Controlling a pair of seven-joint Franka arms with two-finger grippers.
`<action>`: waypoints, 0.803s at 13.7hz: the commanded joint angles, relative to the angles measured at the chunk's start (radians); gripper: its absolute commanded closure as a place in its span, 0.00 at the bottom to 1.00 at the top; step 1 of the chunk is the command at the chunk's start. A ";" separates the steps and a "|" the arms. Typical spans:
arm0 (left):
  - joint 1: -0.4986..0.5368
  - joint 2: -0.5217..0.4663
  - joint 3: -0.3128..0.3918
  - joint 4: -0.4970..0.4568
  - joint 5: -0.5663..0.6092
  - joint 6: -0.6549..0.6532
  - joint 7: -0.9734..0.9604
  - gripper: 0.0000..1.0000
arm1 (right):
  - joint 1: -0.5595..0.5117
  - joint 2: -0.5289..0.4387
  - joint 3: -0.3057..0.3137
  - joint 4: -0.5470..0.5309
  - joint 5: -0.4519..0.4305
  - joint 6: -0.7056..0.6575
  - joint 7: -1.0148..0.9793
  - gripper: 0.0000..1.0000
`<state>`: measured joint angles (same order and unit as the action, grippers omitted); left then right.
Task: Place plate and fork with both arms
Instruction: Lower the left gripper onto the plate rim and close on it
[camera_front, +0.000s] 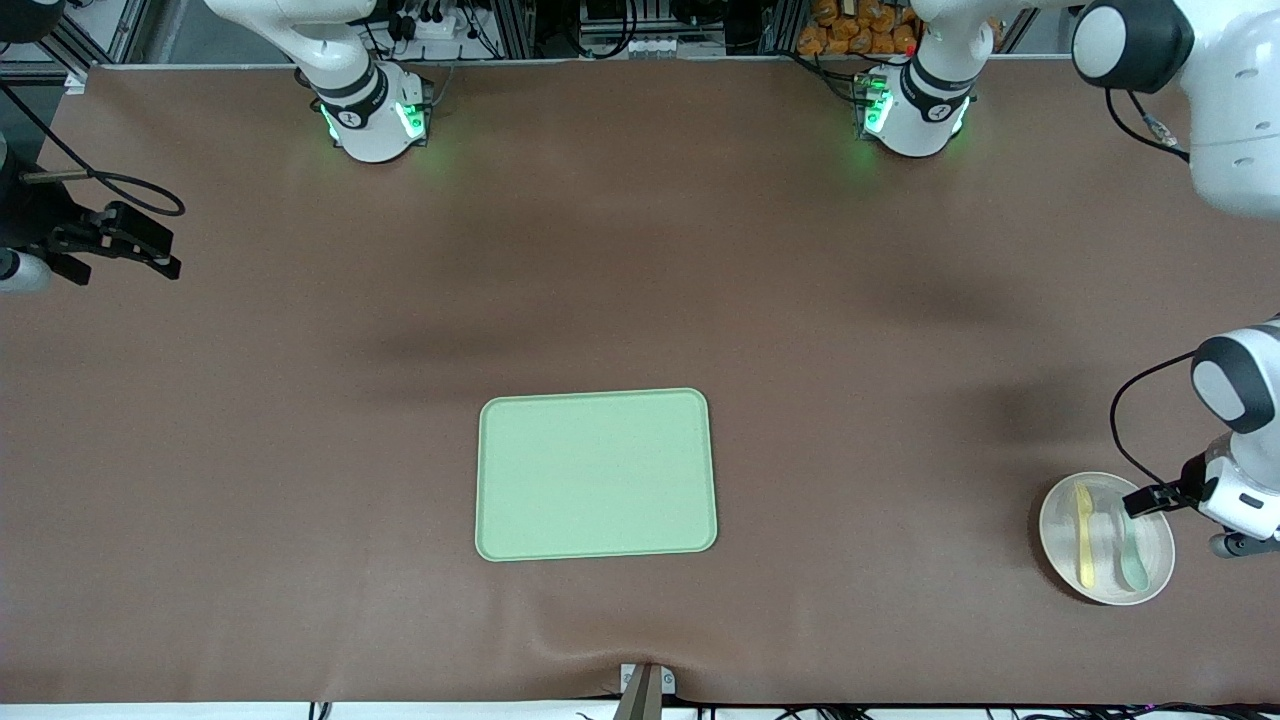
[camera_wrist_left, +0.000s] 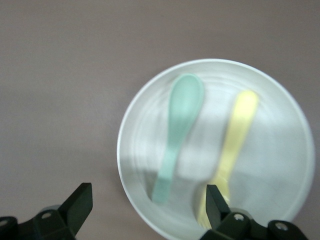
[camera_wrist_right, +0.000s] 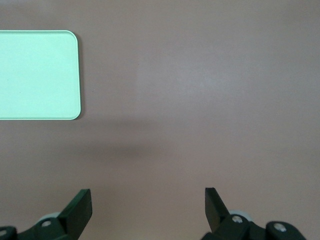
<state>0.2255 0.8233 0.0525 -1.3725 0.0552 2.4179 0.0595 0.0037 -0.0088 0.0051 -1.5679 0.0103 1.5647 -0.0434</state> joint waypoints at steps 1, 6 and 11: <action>0.005 0.103 0.021 0.053 0.020 0.152 0.008 0.00 | -0.013 -0.020 0.009 -0.012 -0.003 -0.003 -0.012 0.00; 0.021 0.119 0.041 0.067 0.018 0.201 0.005 0.00 | -0.013 -0.020 0.009 -0.012 -0.003 -0.005 -0.010 0.00; 0.031 0.129 0.040 0.067 0.012 0.225 -0.001 0.00 | -0.013 -0.020 0.009 -0.012 -0.003 -0.005 -0.010 0.00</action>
<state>0.2487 0.9325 0.0942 -1.3240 0.0553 2.6195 0.0594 0.0037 -0.0088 0.0050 -1.5679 0.0103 1.5644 -0.0434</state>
